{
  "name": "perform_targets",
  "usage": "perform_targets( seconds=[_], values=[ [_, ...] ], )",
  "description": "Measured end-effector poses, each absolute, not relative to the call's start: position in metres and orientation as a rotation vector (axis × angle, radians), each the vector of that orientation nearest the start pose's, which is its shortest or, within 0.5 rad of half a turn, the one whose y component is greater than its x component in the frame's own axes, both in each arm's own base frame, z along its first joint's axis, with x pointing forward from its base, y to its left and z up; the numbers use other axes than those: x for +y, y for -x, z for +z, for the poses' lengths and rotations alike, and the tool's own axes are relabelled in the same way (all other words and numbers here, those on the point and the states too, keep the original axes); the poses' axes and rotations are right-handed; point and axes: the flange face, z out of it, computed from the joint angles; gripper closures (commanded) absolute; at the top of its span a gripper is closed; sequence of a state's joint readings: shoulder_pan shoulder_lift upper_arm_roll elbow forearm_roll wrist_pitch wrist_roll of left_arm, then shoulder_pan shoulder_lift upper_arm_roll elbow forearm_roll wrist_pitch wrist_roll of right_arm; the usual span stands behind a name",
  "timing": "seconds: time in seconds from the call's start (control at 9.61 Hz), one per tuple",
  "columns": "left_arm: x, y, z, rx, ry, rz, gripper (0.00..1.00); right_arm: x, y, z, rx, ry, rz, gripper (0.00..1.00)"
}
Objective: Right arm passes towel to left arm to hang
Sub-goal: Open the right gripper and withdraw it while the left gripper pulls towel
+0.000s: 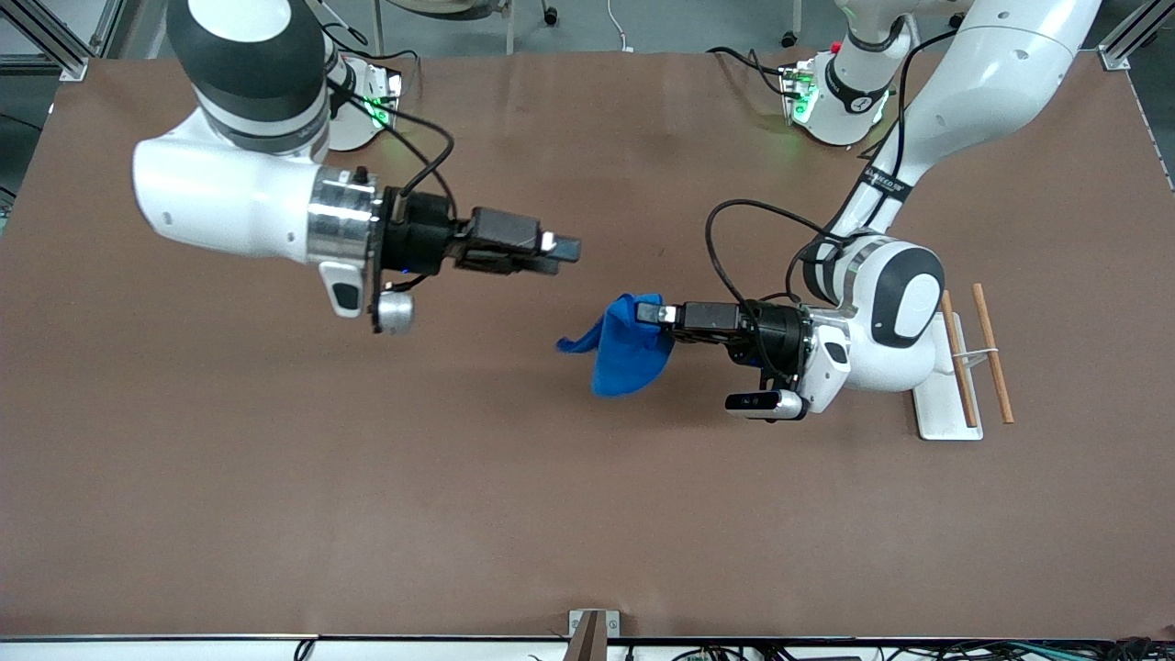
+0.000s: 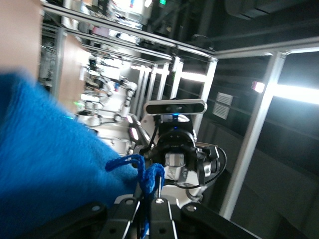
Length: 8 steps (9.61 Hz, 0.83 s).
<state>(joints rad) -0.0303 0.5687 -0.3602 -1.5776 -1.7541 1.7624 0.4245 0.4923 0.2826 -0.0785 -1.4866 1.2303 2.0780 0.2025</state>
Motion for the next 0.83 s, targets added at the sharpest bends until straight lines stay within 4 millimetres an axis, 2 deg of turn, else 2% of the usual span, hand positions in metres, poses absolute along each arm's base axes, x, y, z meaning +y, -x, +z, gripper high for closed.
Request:
perform_targets(
  seconds=[0.21, 0.52, 0.62, 0.83],
  values=[
    [-0.292, -0.642, 0.418, 0.107, -1.471, -0.257, 1.0, 0.266, -0.623, 0.571, 0.295, 2.066, 0.032, 0.0],
    [-0.252, -0.645, 0.445, 0.195, -1.754, -0.332, 1.0, 0.157, -0.637, 0.54, 0.247, 2.417, 0.035, 0.0],
    [-0.234, -0.647, 0.448, 0.217, -1.867, -0.337, 1.0, 0.131, -0.638, 0.533, 0.223, 2.553, 0.017, 0.0],
    [-0.192, -0.653, 0.45, 0.296, -2.098, -0.331, 1.0, 0.098, -0.638, 0.528, 0.171, 2.822, -0.046, 0.0]
  ],
)
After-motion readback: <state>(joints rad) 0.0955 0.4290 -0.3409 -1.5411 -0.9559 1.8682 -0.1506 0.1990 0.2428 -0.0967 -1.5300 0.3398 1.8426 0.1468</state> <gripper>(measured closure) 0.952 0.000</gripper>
